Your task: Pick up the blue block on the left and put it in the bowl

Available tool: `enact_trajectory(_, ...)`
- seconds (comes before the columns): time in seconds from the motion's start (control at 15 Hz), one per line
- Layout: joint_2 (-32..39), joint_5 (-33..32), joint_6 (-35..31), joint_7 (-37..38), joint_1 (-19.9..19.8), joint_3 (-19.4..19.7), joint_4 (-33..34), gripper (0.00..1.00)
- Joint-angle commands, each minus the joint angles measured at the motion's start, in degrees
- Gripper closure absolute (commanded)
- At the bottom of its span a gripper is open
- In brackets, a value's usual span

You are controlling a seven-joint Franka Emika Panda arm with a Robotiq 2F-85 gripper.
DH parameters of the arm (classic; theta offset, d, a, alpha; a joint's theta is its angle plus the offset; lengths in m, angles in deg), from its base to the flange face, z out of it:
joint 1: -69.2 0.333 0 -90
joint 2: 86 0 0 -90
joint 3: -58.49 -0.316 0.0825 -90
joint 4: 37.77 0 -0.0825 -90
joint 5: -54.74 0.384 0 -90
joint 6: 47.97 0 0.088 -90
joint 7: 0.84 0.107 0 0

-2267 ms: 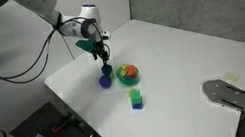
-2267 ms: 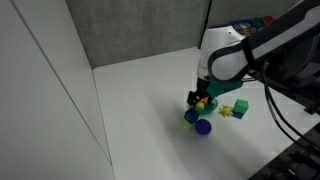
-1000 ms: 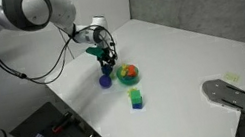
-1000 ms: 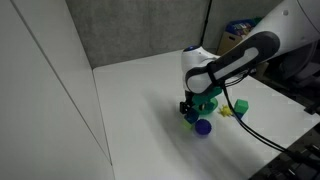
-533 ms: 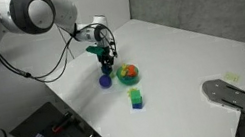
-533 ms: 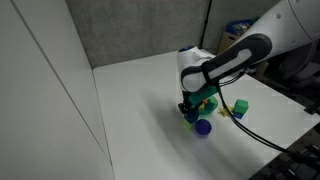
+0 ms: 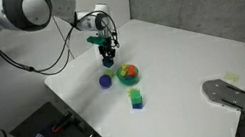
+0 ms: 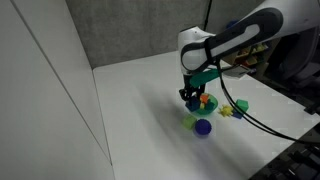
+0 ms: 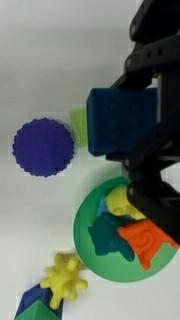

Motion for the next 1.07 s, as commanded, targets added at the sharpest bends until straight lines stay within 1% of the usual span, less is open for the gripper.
enact_trajectory(0.0, -0.79, 0.99, 3.53, 0.49, -2.29, 0.93, 1.95, 0.69)
enact_trajectory(0.47, 1.42, 0.62, 3.89, 1.61, -6.18, 3.65, 5.1, 0.69)
enact_trajectory(0.67, 2.53, -0.37, 2.92, 2.3, -6.37, 4.81, 5.69, 0.69)
enact_trajectory(1.0, 4.78, -1.77, 2.64, 3.51, -5.48, 6.13, 6.51, 0.69)
